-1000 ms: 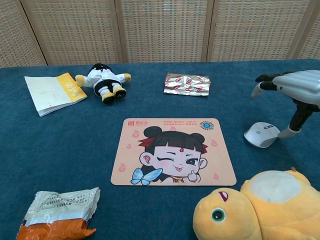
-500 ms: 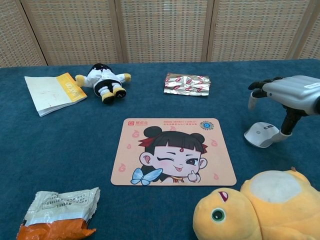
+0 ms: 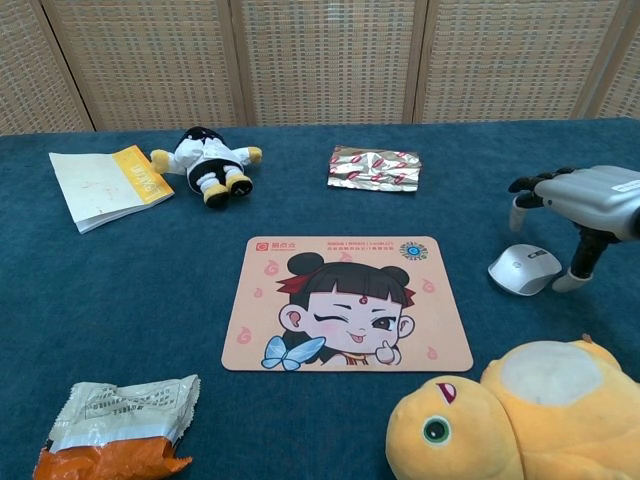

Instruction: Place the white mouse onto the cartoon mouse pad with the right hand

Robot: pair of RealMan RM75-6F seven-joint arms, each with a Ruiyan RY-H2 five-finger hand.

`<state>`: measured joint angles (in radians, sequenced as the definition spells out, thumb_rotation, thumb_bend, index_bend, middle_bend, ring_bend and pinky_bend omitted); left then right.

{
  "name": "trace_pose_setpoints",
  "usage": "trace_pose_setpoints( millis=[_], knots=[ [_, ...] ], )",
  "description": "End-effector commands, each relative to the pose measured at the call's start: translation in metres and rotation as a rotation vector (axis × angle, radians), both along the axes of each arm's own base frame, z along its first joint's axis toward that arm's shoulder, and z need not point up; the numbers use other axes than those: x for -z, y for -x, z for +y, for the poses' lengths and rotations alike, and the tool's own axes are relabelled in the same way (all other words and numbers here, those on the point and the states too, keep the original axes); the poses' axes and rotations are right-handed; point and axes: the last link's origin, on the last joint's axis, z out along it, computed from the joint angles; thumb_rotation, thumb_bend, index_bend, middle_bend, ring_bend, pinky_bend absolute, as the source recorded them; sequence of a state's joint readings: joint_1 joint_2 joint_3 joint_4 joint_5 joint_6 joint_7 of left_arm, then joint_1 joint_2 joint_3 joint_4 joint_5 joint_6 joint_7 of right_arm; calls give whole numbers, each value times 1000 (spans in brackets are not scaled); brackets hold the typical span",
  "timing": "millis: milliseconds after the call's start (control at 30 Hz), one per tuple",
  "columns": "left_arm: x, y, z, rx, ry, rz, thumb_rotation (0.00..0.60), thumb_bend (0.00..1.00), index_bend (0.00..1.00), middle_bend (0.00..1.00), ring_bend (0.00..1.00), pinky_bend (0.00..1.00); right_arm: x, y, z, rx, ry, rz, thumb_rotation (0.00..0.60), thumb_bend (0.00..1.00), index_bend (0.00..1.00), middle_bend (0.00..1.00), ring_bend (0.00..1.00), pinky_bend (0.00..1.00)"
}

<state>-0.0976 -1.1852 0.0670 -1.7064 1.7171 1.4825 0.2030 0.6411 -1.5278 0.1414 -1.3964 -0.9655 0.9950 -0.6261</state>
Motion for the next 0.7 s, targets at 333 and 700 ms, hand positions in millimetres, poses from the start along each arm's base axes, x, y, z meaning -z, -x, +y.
trace_pose_setpoints(
  millis=[333, 700],
  knots=[
    [2, 0, 1, -2, 0, 5, 600, 55, 0, 0, 0, 0, 7, 1, -2, -11, -14, -6, 600, 0, 326, 66, 0, 0],
    [1, 1, 2, -6, -2, 5, 600, 54, 0, 0, 0, 0, 14, -3, -2, -23, -21, -13, 600, 0, 365, 66, 0, 0]
  ],
)
